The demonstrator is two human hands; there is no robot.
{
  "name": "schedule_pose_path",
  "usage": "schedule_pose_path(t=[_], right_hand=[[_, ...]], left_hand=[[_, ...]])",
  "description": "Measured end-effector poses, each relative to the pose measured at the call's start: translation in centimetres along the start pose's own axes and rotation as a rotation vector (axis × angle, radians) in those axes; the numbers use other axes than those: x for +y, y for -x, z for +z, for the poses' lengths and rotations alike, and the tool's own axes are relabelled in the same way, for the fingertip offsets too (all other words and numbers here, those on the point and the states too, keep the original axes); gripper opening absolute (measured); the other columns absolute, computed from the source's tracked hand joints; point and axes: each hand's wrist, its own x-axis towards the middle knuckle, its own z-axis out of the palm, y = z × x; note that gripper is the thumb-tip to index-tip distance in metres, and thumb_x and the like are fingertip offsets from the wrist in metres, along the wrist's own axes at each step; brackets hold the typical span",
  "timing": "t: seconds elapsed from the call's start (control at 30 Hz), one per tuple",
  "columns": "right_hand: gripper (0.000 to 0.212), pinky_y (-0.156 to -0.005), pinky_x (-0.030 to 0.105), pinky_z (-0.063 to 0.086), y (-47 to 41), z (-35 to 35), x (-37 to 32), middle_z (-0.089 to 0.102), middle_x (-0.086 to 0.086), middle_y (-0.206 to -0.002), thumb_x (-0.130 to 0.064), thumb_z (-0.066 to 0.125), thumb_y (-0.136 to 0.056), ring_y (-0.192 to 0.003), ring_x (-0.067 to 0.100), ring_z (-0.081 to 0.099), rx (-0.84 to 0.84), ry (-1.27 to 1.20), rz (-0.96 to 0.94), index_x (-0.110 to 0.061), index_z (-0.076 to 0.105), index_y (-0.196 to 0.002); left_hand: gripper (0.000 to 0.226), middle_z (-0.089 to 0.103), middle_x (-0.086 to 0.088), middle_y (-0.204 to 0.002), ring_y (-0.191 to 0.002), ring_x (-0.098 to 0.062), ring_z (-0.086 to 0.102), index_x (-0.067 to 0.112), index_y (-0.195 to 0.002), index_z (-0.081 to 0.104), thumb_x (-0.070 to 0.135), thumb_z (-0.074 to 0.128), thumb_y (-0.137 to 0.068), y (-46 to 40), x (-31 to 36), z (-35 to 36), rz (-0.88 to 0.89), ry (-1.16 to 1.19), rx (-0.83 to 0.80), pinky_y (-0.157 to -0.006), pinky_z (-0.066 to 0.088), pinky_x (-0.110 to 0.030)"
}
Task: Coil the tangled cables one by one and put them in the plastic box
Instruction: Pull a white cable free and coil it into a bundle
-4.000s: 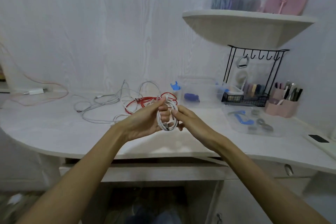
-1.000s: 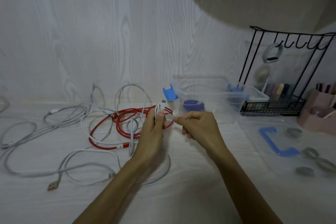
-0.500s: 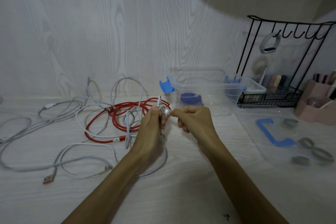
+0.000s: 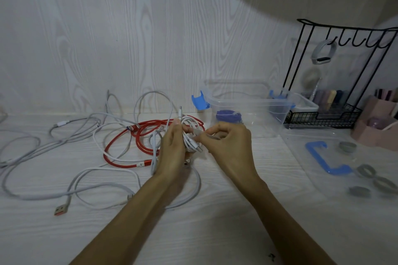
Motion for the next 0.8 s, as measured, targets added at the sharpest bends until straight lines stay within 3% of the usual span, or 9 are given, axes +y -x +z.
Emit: schedule_pose_path(t=[0.13,0.23,0.37,0.43,0.53,0.67,0.8], right_hand=[[0.006,-0.061,0.010,0.047,0.1,0.2,-0.1,0.062,-0.009,-0.062,-0.015,0.075,-0.077,-0.056,0.003,0.058,-0.024,0.078,-0.011,-0.009,0.074,-0.079],[0.010,-0.065,0.016,0.051,0.3,0.4,-0.2,0.067,-0.001,-0.071,-0.017,0.074,-0.079,-0.064,0.009,0.063,-0.031,0.066,0.062,-0.008,0.075,-0.084],[0.011,-0.050,0.012,0.047,-0.2,-0.1,-0.3,0.066,-0.002,-0.064,-0.018,0.070,-0.083,-0.051,0.003,0.061,-0.167,-0.188,0.276,-0.009,0.074,-0.088],[0.010,-0.051,0.010,0.045,-0.3,-0.7,-0.3,0.064,-0.002,-0.061,-0.015,0.064,-0.088,-0.049,0.001,0.057,-0.290,-0.313,0.355,-0.010,0.073,-0.088],[0.017,-0.059,0.014,0.048,-0.6,-1.1,-0.5,0.061,0.000,-0.064,-0.018,0.059,-0.092,-0.056,0.004,0.055,-0.417,-0.478,0.450,-0.007,0.072,-0.087],[0.033,-0.063,0.020,0.049,-0.9,-1.2,-0.7,0.059,0.000,-0.065,-0.032,0.064,-0.087,-0.059,0.007,0.054,-0.455,-0.624,0.559,-0.002,0.071,-0.100],[0.026,-0.055,0.014,0.049,-0.8,-1.2,-0.7,0.060,-0.001,-0.059,-0.033,0.066,-0.085,-0.053,0.005,0.053,-0.398,-0.665,0.614,-0.009,0.073,-0.091]], left_hand=[[0.043,0.067,-0.017,-0.089,-0.079,-0.020,0.066,-0.001,-0.102,0.057,0.035,0.033,-0.102,0.5,-0.2,0.3,0.031,-0.008,-0.047,-0.067,0.055,-0.024],[0.036,0.071,-0.006,-0.079,-0.075,-0.014,0.069,0.006,-0.094,0.060,0.030,0.034,-0.102,0.9,-0.4,0.5,0.083,-0.020,-0.083,-0.064,0.055,-0.021],[0.032,0.072,-0.003,-0.083,-0.082,-0.014,0.070,0.018,-0.095,0.062,0.031,0.034,-0.102,1.2,-0.3,0.7,0.143,-0.088,-0.105,-0.065,0.057,-0.025],[0.036,0.069,-0.014,-0.091,-0.086,-0.022,0.067,0.010,-0.100,0.061,0.034,0.034,-0.101,1.2,-0.2,0.7,0.179,-0.137,-0.115,-0.074,0.057,-0.035],[0.037,0.066,-0.013,-0.096,-0.094,-0.025,0.064,0.008,-0.103,0.061,0.034,0.035,-0.102,1.3,0.0,0.5,0.274,-0.212,-0.136,-0.081,0.055,-0.034],[0.022,0.067,0.004,-0.085,-0.082,-0.010,0.066,0.023,-0.100,0.059,0.033,0.040,-0.101,1.2,0.4,0.1,0.391,-0.361,-0.145,-0.073,0.053,-0.024],[0.012,0.070,0.003,-0.073,-0.071,-0.007,0.069,0.028,-0.108,0.047,0.033,0.048,-0.097,1.2,0.4,0.1,0.333,-0.306,-0.130,-0.061,0.051,-0.016]])
